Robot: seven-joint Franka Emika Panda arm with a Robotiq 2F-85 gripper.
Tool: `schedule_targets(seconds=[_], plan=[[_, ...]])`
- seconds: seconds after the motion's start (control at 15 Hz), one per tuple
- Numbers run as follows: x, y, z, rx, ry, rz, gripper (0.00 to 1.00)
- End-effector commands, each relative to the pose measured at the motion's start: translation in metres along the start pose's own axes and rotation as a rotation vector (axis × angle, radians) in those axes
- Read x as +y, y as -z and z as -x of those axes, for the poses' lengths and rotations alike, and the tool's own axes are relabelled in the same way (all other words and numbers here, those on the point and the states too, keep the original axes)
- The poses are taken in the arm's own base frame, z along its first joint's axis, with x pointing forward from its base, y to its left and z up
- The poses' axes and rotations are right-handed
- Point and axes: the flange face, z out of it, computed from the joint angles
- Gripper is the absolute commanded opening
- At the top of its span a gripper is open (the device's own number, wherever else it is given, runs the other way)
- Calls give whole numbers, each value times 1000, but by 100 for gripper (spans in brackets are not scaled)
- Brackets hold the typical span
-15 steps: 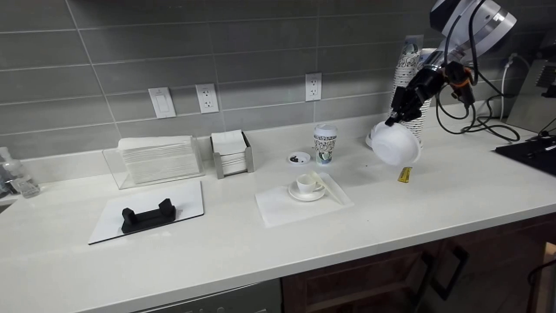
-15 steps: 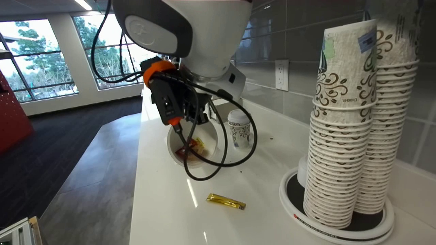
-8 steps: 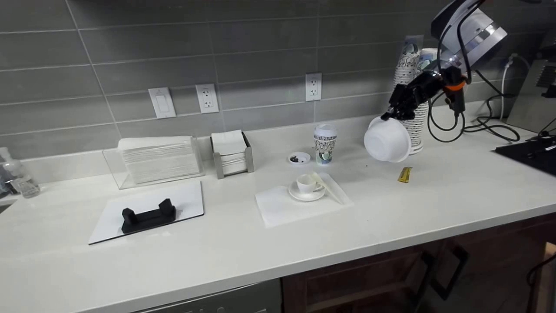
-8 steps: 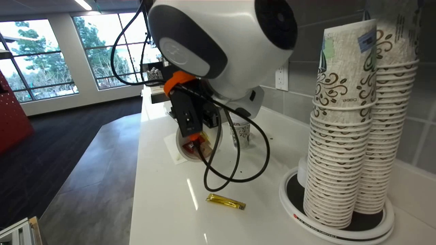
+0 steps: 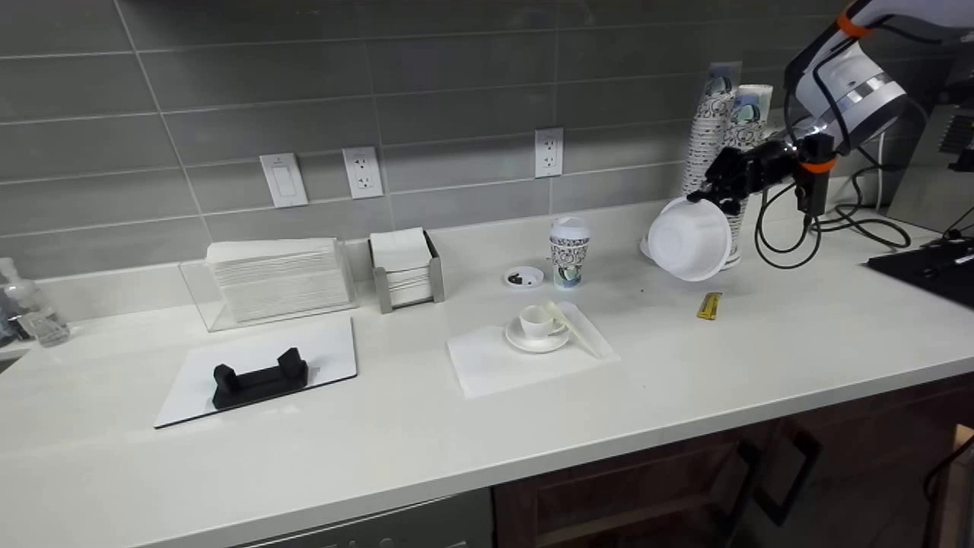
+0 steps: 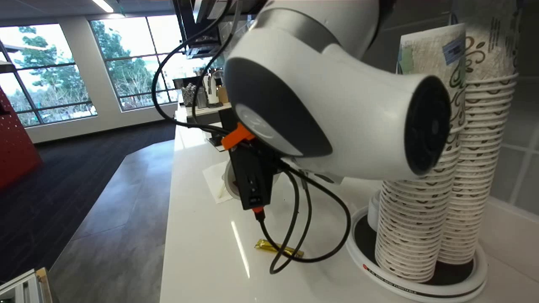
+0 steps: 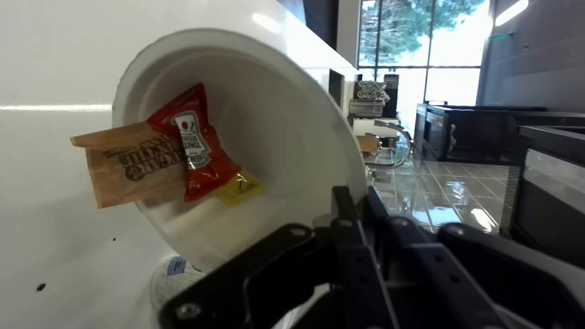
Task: Pour the contents of the white plate onto the counter
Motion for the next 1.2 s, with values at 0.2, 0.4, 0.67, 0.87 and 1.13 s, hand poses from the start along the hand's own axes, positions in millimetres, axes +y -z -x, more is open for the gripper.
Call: schedule_targets(seconds=[0.2,0.4,0.67,0.87,1.13], plan=[[27,16,-10,-10,16,-187,2],[31,22,-12,-6,2,-181,2],[-4,13,-6,-19,1,22,2],[-37,-5,2,-27,9,164,2],[-79,-49,14,-43,30,392,2]])
